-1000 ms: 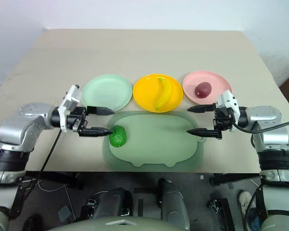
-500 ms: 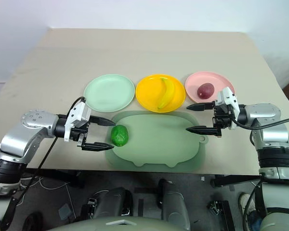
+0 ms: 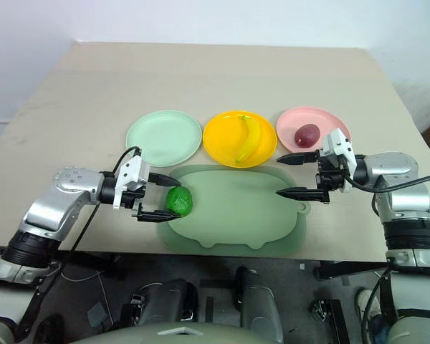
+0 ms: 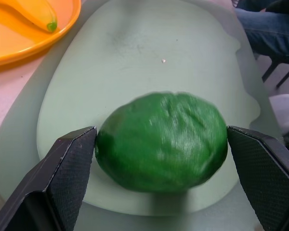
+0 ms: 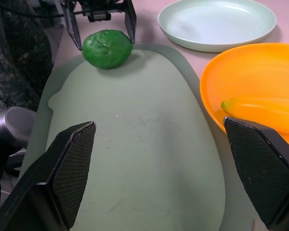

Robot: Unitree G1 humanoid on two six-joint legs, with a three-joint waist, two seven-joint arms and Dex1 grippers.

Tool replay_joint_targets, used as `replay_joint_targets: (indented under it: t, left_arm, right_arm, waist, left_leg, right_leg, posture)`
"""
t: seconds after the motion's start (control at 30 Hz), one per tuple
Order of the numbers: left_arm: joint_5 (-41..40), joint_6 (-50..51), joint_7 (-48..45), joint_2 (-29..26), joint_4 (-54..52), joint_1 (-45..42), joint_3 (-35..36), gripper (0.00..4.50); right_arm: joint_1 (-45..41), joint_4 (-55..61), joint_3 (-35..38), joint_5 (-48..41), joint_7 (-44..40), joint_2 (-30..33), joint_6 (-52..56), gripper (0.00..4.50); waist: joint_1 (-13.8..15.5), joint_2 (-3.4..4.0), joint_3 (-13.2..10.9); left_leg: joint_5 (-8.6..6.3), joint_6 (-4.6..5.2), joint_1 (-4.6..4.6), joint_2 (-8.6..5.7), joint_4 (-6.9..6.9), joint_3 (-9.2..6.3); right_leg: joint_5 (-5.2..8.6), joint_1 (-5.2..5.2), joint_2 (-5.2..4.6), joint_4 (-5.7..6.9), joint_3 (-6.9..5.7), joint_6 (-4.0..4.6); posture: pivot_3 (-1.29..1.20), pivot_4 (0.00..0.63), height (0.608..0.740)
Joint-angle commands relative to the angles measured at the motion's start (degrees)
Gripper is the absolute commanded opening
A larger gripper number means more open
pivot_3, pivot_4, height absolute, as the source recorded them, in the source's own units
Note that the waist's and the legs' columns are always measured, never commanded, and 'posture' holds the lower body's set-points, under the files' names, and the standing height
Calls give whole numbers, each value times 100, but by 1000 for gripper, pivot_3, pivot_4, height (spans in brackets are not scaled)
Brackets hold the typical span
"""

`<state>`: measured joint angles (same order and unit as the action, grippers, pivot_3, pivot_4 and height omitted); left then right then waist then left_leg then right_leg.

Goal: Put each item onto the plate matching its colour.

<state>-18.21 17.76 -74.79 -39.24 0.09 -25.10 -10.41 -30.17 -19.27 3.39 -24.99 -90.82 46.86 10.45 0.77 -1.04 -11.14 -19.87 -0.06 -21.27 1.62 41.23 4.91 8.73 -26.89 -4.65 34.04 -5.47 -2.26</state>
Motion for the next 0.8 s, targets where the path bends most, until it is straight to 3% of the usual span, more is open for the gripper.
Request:
replay_joint_targets:
  t: [0.03, 0.2, 0.37, 0.6, 0.8]
  left_arm:
    - [46, -123, -26, 54, 15, -13, -62, 4500]
    - [85, -104, -41, 98, 126, -44, -78, 4500]
    - [-77, 74, -183, 60, 85, -17, -34, 3581]
    - [-137, 106, -323, -1, -18, 67, -31, 3470]
    - [-228, 343, -137, -80, 248, -395, 310, 3470]
  right_arm:
    - [-222, -40, 152, -13, -112, 217, -99, 4454]
    - [-326, -142, 109, 16, -123, 240, -136, 4454]
    - [-336, -147, 111, 25, -88, 204, -148, 4500]
    - [-397, -171, 126, 35, -91, 228, -152, 4500]
    - [-502, -229, 151, -18, -31, 157, -89, 4500]
  waist:
    - [-1, 0, 0]
    - [-3, 0, 0]
    - [-4, 1, 0]
    - [-5, 1, 1]
    - [-3, 1, 0]
  left_leg:
    - [-2, 3, 0, 0, 0, 0]
    - [-11, 19, 3, 1, 0, 0]
    - [-11, 19, 3, 1, 0, 0]
    - [-10, 19, 3, 1, 0, 0]
    - [-11, 19, 3, 1, 0, -1]
  right_leg:
    - [0, 0, 0, 0, 0, 0]
    - [0, 1, 1, 1, 0, 0]
    - [0, 2, 0, 1, 0, 0]
    - [0, 2, 0, 0, 0, 0]
    - [0, 2, 1, 0, 0, 0]
  posture:
    - [0, 150, 740]
    - [0, 150, 740]
    - [0, 150, 740]
    - [0, 150, 740]
    - [0, 150, 740]
